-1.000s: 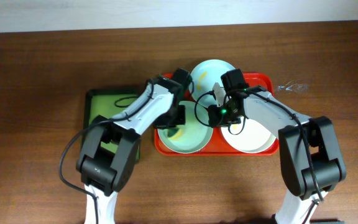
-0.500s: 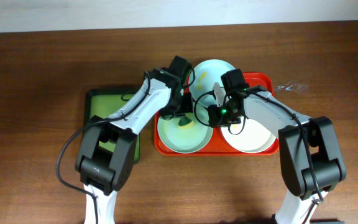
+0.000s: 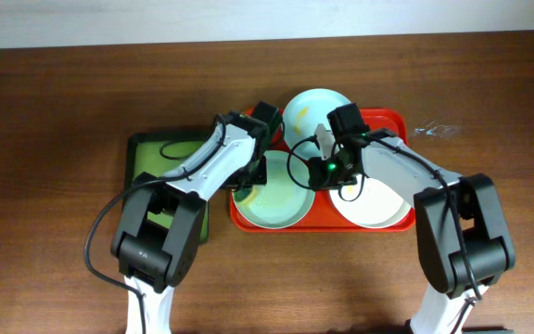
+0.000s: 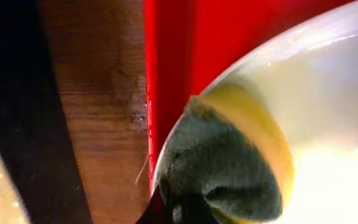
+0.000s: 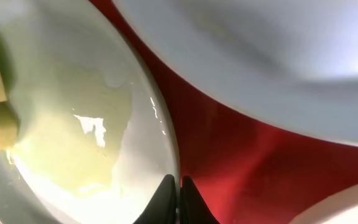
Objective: Clean dirty plates on tray and stack at the side
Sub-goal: 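Hold the pale green plate with the right gripper and scrub it with the sponge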
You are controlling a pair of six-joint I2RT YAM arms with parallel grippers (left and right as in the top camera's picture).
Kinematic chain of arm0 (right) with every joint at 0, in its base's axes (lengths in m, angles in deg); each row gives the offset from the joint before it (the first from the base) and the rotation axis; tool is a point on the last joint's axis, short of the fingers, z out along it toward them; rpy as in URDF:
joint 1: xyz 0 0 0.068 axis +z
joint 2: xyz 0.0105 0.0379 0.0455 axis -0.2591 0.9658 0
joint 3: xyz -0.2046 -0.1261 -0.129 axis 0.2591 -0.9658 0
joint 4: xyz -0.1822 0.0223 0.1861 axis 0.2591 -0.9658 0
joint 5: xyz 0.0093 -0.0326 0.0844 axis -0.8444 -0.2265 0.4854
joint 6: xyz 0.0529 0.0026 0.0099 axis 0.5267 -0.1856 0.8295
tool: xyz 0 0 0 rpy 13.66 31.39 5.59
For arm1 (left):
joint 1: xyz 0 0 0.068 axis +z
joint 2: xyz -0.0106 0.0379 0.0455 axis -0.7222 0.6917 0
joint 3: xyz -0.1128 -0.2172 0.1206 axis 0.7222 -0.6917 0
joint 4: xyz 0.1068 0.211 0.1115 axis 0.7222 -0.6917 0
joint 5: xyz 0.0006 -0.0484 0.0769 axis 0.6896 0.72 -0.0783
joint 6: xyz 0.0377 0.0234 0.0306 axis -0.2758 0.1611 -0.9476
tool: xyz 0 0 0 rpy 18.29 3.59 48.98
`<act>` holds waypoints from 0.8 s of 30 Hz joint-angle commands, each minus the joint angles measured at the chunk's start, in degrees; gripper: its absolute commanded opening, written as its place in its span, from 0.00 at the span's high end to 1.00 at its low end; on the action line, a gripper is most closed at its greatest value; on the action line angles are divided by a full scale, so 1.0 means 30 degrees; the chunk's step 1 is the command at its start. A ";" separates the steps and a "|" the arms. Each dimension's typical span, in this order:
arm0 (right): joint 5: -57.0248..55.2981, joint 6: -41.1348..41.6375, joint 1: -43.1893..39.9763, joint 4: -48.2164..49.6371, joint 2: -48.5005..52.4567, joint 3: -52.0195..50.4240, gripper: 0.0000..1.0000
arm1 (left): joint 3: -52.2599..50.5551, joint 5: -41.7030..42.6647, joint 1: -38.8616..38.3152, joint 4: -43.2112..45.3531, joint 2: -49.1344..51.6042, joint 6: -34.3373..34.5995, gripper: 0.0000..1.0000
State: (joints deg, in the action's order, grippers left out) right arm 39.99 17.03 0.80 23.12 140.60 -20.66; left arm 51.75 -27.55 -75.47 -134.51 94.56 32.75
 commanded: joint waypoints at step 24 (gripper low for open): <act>-0.0226 -0.0233 -0.0007 -0.1020 -0.0605 0.0408 0.96 | 0.0430 0.0656 0.1209 -0.0714 -0.2098 0.1151 1.00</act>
State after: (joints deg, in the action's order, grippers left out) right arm 40.54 17.09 0.84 21.96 140.60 -20.62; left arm 50.33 -22.70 -73.72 -136.47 93.86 35.71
